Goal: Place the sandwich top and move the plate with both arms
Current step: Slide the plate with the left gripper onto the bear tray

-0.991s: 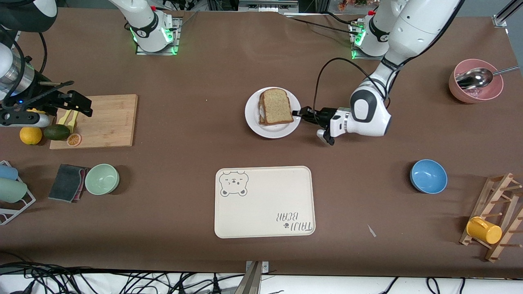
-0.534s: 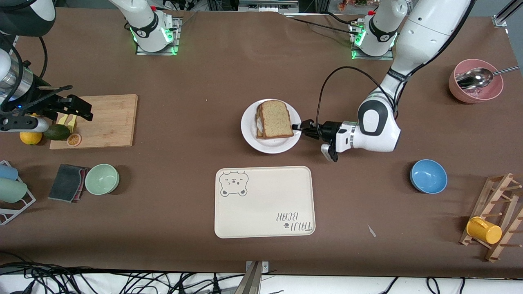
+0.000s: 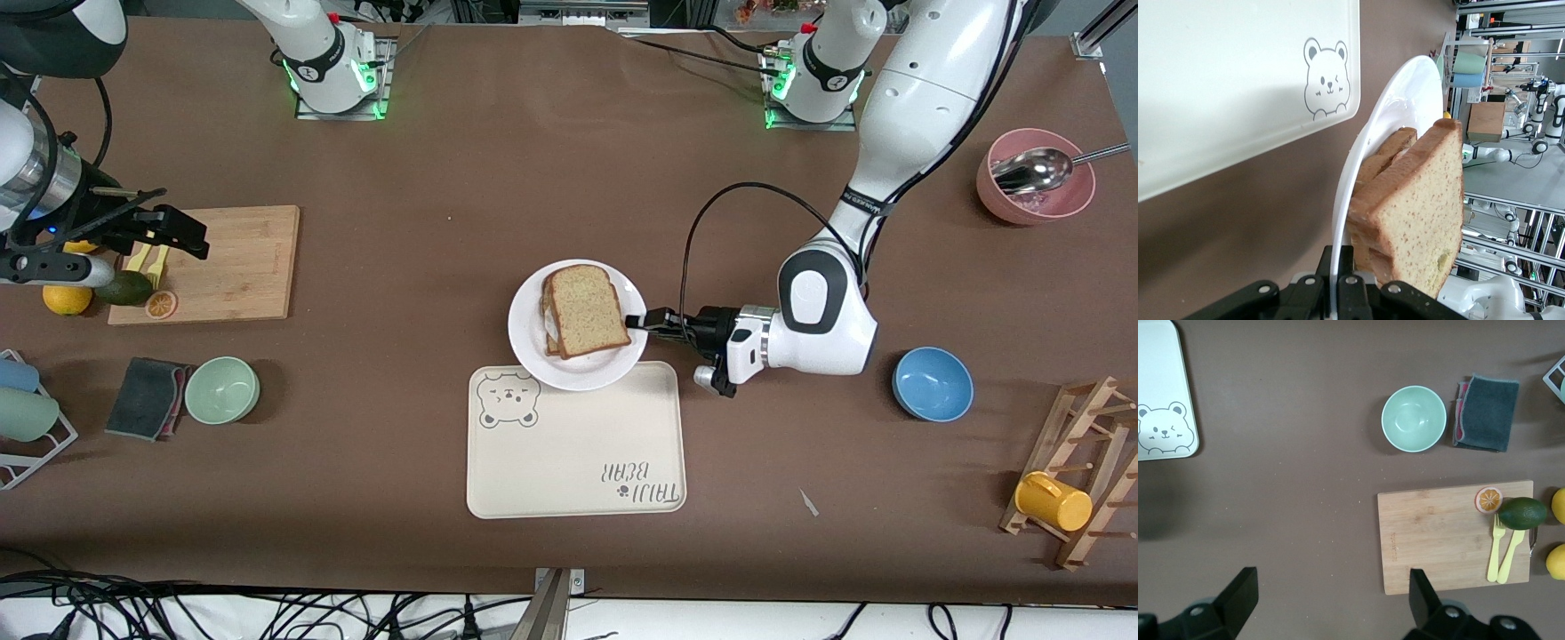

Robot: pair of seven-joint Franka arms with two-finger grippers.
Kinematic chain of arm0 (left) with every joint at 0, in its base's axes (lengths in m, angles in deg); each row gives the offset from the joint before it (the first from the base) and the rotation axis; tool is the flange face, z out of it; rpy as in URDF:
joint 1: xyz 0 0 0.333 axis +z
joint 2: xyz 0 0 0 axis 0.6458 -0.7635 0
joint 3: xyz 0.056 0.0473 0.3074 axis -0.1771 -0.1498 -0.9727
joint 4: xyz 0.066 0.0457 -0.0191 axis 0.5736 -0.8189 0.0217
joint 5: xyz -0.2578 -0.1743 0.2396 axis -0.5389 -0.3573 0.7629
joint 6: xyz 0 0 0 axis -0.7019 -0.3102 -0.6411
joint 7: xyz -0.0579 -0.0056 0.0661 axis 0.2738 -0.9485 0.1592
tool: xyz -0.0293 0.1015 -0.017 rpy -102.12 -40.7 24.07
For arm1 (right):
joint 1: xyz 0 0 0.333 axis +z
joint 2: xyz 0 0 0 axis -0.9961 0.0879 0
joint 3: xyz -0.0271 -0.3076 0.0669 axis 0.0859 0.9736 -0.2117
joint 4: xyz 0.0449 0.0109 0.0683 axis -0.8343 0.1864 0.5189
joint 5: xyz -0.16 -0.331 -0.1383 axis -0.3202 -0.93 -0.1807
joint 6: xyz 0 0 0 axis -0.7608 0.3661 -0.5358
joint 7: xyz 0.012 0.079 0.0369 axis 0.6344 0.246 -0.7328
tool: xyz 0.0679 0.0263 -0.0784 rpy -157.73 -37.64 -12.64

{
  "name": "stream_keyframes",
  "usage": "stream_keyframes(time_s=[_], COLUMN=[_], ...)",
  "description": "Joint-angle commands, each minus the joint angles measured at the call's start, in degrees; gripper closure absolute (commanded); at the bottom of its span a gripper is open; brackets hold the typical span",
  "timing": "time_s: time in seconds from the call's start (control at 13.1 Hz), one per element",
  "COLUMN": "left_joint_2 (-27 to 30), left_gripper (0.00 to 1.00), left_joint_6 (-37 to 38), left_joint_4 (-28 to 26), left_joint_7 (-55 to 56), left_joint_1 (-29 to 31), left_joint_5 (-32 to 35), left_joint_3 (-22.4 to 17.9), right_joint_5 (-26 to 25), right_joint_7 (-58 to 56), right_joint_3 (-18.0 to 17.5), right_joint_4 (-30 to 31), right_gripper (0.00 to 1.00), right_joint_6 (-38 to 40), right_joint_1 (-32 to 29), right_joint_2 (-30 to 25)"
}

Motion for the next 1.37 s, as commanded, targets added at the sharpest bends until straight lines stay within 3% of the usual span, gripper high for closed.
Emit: stream_keyframes(time_s=[0.0, 0.3, 0.69, 0.99, 1.3], left_joint_2=[-4.1, -11.13, -17.46, -20.72, -22.3], left_gripper=[1.0, 1.0, 1.0, 1.0, 1.0], left_joint_6=[1.83, 1.65, 0.86, -6.76, -7.66], left_joint_4=[5.97, 17.55, 27.14, 29.36, 29.71], left_joint_7=[6.23, 10.73, 13.81, 14.78, 14.17], left_joint_1=[0.65, 0.56, -0.23, -2.69, -3.22], left_joint_5=[1.82, 1.48, 1.12, 0.51, 0.51], left_joint_3=[-1.72, -4.02, -4.1, -3.75, -3.93], right_joint_5=[0.31, 0.22, 0.57, 0.49, 0.57], right_joint_7=[1.07, 1.07, 2.03, 2.21, 1.86], right_joint_3=[-0.07, 0.02, -0.07, -0.07, -0.07], right_joint_4=[-1.23, -1.23, -0.79, -0.96, -1.14], right_gripper=[0.0, 0.0, 0.0, 0.0, 0.0], right_joint_6=[1.09, 1.0, 0.74, 0.56, 0.56], right_joint_1=[0.07, 0.07, 0.07, 0.07, 0.25], right_joint_2=[0.23, 0.23, 0.14, 0.4, 0.41])
